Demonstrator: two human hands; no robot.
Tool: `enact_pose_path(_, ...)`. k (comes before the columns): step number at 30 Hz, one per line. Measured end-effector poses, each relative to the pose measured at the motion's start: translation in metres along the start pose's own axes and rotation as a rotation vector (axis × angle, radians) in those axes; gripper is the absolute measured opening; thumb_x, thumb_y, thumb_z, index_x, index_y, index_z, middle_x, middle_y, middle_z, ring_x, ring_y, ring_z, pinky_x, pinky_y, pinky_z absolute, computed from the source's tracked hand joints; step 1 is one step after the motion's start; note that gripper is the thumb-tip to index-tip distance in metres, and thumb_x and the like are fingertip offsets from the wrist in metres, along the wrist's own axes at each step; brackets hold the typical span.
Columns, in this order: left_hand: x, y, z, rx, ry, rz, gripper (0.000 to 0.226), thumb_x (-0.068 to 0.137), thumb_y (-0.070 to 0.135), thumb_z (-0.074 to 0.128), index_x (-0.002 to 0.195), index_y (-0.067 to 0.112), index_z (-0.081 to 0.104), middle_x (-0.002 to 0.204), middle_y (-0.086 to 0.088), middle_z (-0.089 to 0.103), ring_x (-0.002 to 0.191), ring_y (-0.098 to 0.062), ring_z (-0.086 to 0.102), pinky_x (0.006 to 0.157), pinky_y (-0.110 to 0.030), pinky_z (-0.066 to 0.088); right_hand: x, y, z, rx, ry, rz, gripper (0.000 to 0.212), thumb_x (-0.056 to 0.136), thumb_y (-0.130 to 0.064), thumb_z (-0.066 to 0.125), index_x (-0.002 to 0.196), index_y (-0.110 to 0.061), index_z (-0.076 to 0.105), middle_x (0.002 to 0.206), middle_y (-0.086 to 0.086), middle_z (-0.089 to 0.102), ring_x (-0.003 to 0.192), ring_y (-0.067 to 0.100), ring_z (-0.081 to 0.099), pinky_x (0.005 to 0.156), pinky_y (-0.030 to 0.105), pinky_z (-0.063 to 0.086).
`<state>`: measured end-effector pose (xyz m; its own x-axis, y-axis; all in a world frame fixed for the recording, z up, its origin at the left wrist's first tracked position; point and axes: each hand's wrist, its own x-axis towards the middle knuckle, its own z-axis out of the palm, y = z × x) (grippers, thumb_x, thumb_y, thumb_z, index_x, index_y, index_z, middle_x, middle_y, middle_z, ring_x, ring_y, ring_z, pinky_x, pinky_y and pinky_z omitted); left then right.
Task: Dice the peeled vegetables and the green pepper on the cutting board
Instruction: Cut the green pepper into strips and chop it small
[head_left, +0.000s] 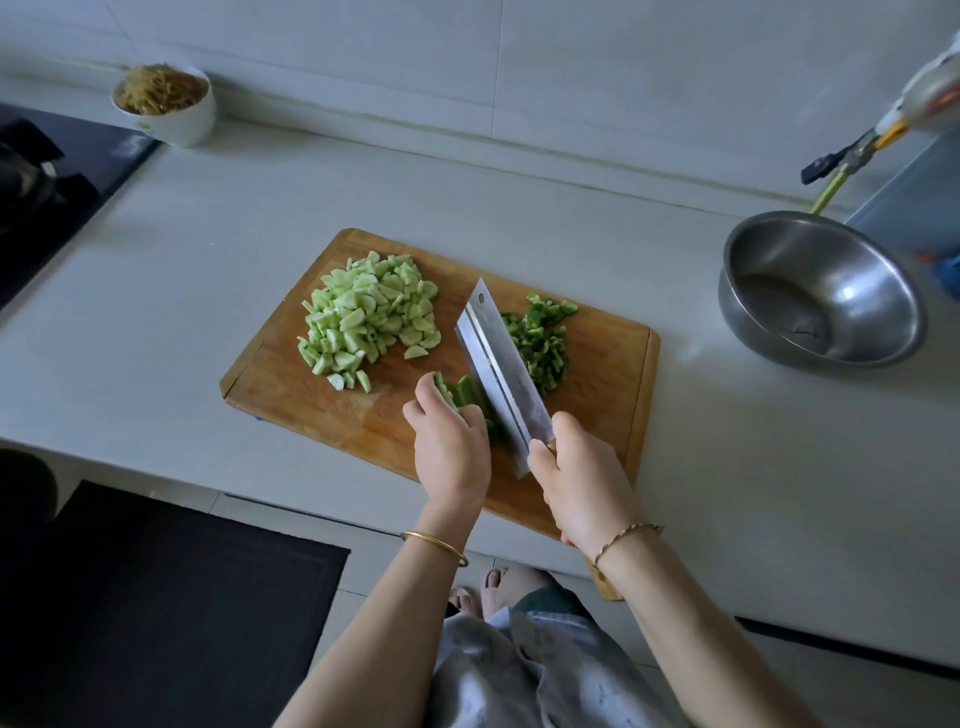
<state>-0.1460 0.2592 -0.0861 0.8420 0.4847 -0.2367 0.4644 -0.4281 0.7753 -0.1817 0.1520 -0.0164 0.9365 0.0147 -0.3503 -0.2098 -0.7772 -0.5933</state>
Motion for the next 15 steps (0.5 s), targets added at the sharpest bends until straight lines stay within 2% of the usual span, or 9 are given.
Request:
enact_pose_path(3,0.0,-0.002,0.0,0.015,-0.011,0.033,0.048,0.092,0.012,0.044,0.138,0.017,0.029,0.128,-0.013,0.04,0.067,-0.025,0.049,0.056,-0.031,0.039,0.007,-0.009,0.001,-0.038,-0.018,-0.008,0.014,0.102,-0.026,0.038,0.094,-0.015,0.043,0.07,-0.003,0.051,0.058,0.013,0.052,0.054,0.035,0.054)
enact_pose_path(6,0.0,-0.004,0.001,0.024,-0.012,0.032,0.048,0.093,0.012,0.044,0.139,0.016,0.029,0.128,-0.014,0.04,0.065,-0.024,0.049,0.055,-0.03,0.039,0.009,-0.01,0.005,-0.116,-0.025,-0.016,0.015,0.103,-0.026,0.036,0.092,-0.016,0.039,0.067,-0.007,0.044,0.054,0.007,0.044,0.046,0.02,0.034)
enact_pose_path(8,0.001,-0.004,0.001,0.035,-0.014,0.036,0.048,0.093,0.013,0.044,0.138,0.016,0.03,0.129,-0.014,0.041,0.064,-0.024,0.049,0.053,-0.029,0.038,0.004,-0.006,0.009,-0.188,-0.027,-0.025,0.016,0.103,-0.027,0.036,0.091,-0.017,0.037,0.066,-0.008,0.041,0.054,0.005,0.042,0.047,0.017,0.031)
enact_pose_path(10,0.0,-0.004,0.002,0.042,-0.019,0.036,0.047,0.093,0.013,0.044,0.138,0.016,0.03,0.129,-0.013,0.041,0.065,-0.023,0.049,0.054,-0.029,0.037,0.003,-0.005,0.013,-0.217,-0.032,-0.018,0.016,0.103,-0.028,0.036,0.091,-0.017,0.036,0.069,-0.006,0.044,0.059,0.01,0.048,0.049,0.018,0.035)
enact_pose_path(15,0.001,-0.004,0.001,0.047,-0.023,0.047,0.047,0.094,0.014,0.045,0.139,0.017,0.031,0.128,-0.012,0.04,0.062,-0.02,0.049,0.049,-0.027,0.034,0.014,-0.011,0.027,-0.238,-0.007,0.009,0.017,0.103,-0.027,0.035,0.096,-0.013,0.04,0.078,0.001,0.054,0.071,0.023,0.06,0.061,0.033,0.05)
